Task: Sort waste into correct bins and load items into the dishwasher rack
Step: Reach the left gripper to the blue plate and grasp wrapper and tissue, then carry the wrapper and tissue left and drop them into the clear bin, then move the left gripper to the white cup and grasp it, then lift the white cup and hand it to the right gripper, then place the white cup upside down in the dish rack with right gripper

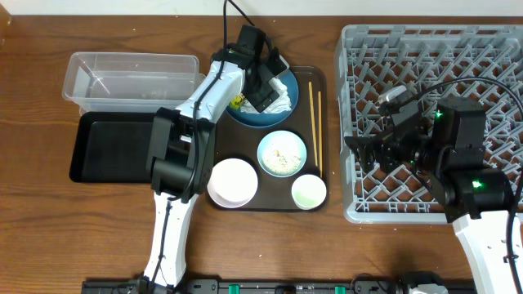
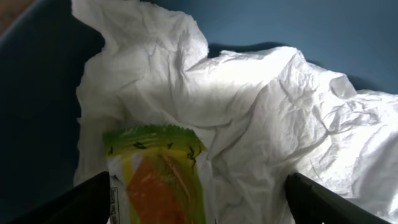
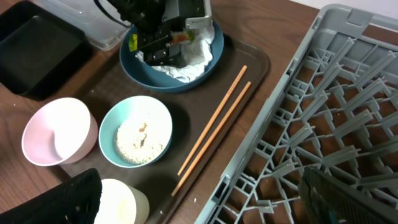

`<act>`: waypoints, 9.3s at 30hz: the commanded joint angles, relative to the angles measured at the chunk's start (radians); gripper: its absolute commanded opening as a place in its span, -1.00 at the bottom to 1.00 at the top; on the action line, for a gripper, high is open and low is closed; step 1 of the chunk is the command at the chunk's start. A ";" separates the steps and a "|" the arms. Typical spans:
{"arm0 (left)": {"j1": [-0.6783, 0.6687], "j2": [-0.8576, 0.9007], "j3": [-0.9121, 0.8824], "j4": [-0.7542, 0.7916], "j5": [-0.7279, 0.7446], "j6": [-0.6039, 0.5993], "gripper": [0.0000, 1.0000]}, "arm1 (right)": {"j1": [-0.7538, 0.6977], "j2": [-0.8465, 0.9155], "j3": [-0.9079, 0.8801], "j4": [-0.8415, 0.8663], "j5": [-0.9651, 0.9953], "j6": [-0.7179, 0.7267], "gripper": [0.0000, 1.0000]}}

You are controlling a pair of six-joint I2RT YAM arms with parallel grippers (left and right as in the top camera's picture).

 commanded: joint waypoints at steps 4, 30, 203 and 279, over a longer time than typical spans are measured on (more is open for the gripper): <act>0.005 0.035 0.008 0.004 -0.010 0.017 0.59 | -0.004 0.001 0.020 -0.002 -0.011 0.009 0.98; 0.109 -0.286 0.010 -0.064 -0.011 -0.460 -0.88 | -0.004 0.000 0.020 -0.003 -0.011 0.009 0.86; 0.060 -0.790 -0.678 -0.097 0.786 -0.766 -0.88 | -0.004 0.052 0.019 0.023 -0.147 0.323 0.98; 0.194 -0.788 -0.682 -0.087 0.495 -0.674 -0.09 | 0.034 0.112 0.321 -0.434 0.546 0.460 -0.19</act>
